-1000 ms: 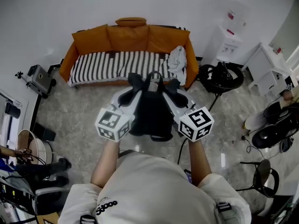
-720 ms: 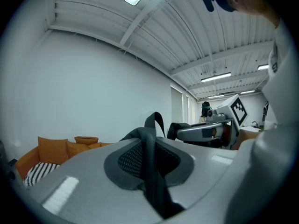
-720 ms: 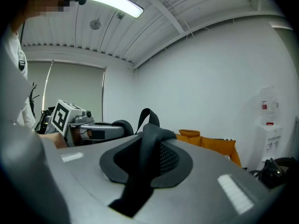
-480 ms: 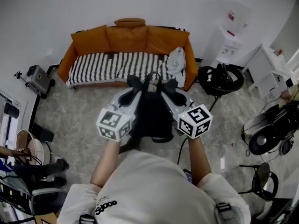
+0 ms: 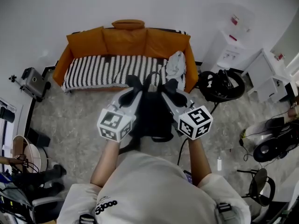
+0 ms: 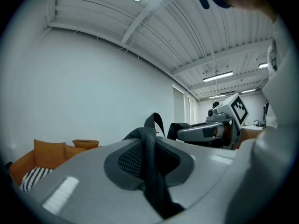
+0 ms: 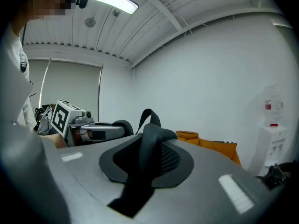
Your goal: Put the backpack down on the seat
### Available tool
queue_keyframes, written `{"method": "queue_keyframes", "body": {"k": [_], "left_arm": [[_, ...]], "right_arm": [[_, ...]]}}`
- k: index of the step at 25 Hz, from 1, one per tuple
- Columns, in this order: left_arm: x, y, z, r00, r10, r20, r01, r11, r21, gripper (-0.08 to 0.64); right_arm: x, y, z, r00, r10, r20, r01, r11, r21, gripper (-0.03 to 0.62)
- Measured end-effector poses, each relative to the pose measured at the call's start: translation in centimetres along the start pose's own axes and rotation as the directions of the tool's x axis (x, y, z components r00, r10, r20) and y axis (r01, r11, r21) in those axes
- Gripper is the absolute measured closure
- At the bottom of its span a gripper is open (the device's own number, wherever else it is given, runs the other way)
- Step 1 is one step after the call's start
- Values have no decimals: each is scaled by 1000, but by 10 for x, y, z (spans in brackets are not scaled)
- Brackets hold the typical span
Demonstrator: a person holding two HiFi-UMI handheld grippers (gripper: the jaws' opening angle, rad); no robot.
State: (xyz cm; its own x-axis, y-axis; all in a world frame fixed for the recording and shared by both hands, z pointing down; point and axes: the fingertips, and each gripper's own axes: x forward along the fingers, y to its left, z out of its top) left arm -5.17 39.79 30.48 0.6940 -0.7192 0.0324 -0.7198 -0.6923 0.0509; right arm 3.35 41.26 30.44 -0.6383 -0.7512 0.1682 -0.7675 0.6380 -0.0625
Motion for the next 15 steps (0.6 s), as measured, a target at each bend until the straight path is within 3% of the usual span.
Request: {"method": "queue_keyframes", "body": {"k": [15], "left_arm": [[108,127,0,999,-5,-43,4,1000,-22,514]], "right_arm": [[133,-89,18,1000,0,-29,1,999,39,520]]}}
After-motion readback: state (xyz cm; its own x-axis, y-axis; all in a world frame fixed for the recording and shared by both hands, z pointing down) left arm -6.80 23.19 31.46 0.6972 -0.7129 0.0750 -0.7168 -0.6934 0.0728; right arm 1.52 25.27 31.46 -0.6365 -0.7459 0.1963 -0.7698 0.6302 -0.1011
